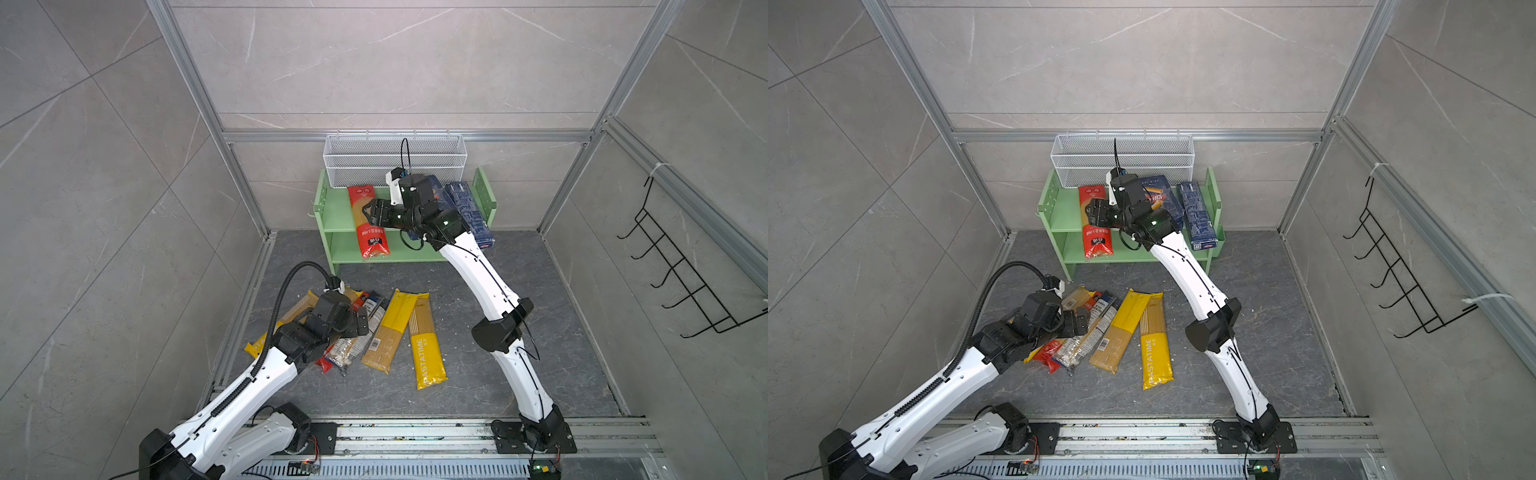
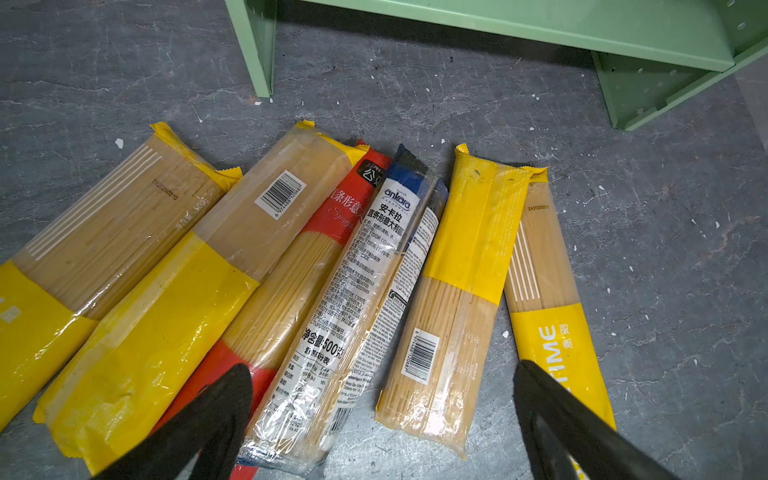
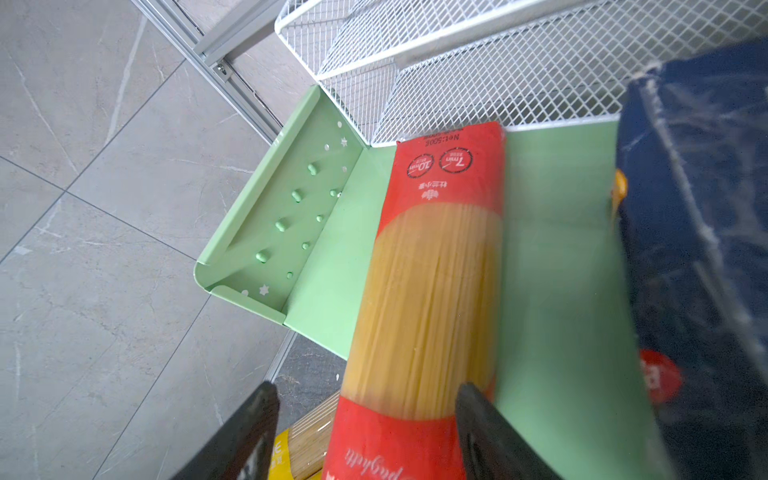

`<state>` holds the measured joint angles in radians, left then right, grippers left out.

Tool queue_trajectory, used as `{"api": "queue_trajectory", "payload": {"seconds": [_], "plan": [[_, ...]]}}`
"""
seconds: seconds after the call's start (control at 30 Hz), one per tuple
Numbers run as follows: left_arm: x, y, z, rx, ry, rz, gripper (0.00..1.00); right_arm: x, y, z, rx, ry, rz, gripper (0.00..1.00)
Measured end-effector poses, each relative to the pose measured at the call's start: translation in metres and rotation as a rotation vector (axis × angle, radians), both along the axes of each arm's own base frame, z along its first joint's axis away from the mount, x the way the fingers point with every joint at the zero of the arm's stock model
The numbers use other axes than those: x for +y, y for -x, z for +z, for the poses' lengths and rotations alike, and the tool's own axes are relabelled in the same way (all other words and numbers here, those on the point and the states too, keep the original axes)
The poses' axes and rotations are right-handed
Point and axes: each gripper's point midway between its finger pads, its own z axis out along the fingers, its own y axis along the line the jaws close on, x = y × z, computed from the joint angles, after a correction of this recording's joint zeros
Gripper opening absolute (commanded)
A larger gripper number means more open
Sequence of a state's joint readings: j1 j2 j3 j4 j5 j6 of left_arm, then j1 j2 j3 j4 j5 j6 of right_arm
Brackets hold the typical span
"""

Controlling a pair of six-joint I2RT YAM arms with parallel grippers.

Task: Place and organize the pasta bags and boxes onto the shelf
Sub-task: 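Open the right gripper and draw back while the left reaches the shelf, then grip the red bag with the left gripper and press it upright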

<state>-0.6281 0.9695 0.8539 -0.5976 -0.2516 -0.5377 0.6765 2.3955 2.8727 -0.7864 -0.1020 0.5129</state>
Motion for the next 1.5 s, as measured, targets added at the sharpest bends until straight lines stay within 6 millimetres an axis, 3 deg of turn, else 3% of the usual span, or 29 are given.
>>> {"api": "queue_trajectory", "payload": {"seconds": [0.1, 0.2, 0.3, 0.4, 0.57, 0.7, 0.8, 1.03, 1.3, 1.5], "plan": [[0.002, 0.0, 0.005, -0.007, 0.003, 0.002, 0.99, 0.003, 0.004, 0.002, 0.001, -0.005, 0.016, 0.7], [0.003, -0.002, 0.022, -0.042, 0.009, 0.003, 0.99, 0.006, 0.014, 0.01, -0.004, -0.007, 0.035, 0.7], [0.006, -0.008, 0.054, -0.1, 0.029, 0.011, 0.96, 0.007, 0.034, 0.027, -0.02, -0.002, 0.063, 0.71], [0.011, -0.021, 0.099, -0.176, 0.047, 0.032, 0.94, 0.001, 0.062, 0.044, -0.036, 0.021, 0.093, 0.71], [0.011, -0.056, 0.161, -0.28, 0.063, 0.069, 0.9, -0.038, 0.116, 0.047, -0.032, 0.076, 0.092, 0.75], [0.001, -0.094, 0.184, -0.298, 0.073, 0.075, 0.88, -0.082, 0.147, 0.035, -0.032, 0.098, 0.049, 0.76], [-0.013, -0.125, 0.195, -0.297, 0.083, 0.064, 0.87, -0.104, 0.166, 0.02, -0.025, 0.108, 0.04, 0.76], [-0.045, -0.187, 0.195, -0.288, 0.076, 0.033, 0.87, -0.138, 0.2, -0.017, 0.011, 0.134, 0.027, 0.76], [-0.047, -0.233, 0.176, -0.253, 0.054, 0.056, 0.87, -0.156, 0.215, 0.003, -0.039, 0.095, 0.014, 0.76], [-0.044, -0.26, 0.164, -0.228, 0.04, 0.08, 0.87, -0.161, 0.213, 0.003, -0.053, 0.111, -0.001, 0.77]]}}
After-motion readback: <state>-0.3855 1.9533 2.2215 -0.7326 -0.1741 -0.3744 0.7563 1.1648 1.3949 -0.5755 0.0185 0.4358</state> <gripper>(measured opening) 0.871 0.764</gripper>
